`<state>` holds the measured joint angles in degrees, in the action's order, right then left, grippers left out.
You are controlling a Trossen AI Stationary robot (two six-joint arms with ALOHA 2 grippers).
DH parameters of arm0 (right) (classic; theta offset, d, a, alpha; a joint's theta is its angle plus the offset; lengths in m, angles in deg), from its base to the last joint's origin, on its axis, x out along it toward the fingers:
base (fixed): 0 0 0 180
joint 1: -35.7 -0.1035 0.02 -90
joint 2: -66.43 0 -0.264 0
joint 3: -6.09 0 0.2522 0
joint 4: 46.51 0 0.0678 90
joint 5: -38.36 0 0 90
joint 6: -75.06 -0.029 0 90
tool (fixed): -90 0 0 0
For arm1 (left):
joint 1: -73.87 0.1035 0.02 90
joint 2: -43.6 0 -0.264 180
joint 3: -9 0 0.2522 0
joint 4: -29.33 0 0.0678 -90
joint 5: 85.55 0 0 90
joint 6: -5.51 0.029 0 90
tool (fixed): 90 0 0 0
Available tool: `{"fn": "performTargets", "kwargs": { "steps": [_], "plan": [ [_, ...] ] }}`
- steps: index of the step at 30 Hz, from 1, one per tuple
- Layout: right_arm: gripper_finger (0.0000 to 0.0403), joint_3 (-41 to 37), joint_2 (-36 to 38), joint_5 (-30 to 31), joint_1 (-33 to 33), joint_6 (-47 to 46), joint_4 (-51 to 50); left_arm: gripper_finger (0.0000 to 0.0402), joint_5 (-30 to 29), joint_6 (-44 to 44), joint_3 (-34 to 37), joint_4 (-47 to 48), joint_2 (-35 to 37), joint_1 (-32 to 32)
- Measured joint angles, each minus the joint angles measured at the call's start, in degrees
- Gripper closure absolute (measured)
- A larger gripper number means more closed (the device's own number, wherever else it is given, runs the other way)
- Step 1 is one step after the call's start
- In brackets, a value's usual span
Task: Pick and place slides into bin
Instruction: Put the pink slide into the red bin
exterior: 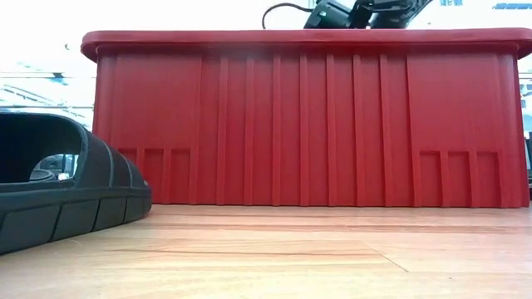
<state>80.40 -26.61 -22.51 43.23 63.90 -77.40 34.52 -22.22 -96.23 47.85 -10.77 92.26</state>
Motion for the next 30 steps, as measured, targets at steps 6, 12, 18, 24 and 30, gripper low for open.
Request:
{"fn": "performTargets", "kwargs": {
  "steps": [6, 12, 18, 24, 30],
  "plan": [
    [0.0385, -2.34, -0.28, -2.51, -0.11, -3.03, 1.07, 0.0199, 0.13, 0.01, 0.0, -0.13, 0.0, 0.0],
    [0.0377, -3.04, -0.32, -2.48, -0.24, -2.82, 3.8, 0.0199, 0.17, 0.16, 0.0, -0.11, 0.0, 0.0],
    [0.0354, -3.08, -0.35, -2.47, -0.2, -2.53, 5.42, 0.0199, 0.2, 0.04, 0.0, -0.09, 0.0, 0.0],
    [0.0301, -3.12, -0.41, -4.92, -0.15, -1.43, 5.45, 0.0199, 0.44, -0.91, 0.0, -0.07, 0.0, 0.0],
    [0.0247, -3.14, -0.1, -7.0, -0.13, -1.81, 5.75, 0.0199, 0.47, -1.09, 0.0, -0.05, 0.03, 0.0]
  ]
}}
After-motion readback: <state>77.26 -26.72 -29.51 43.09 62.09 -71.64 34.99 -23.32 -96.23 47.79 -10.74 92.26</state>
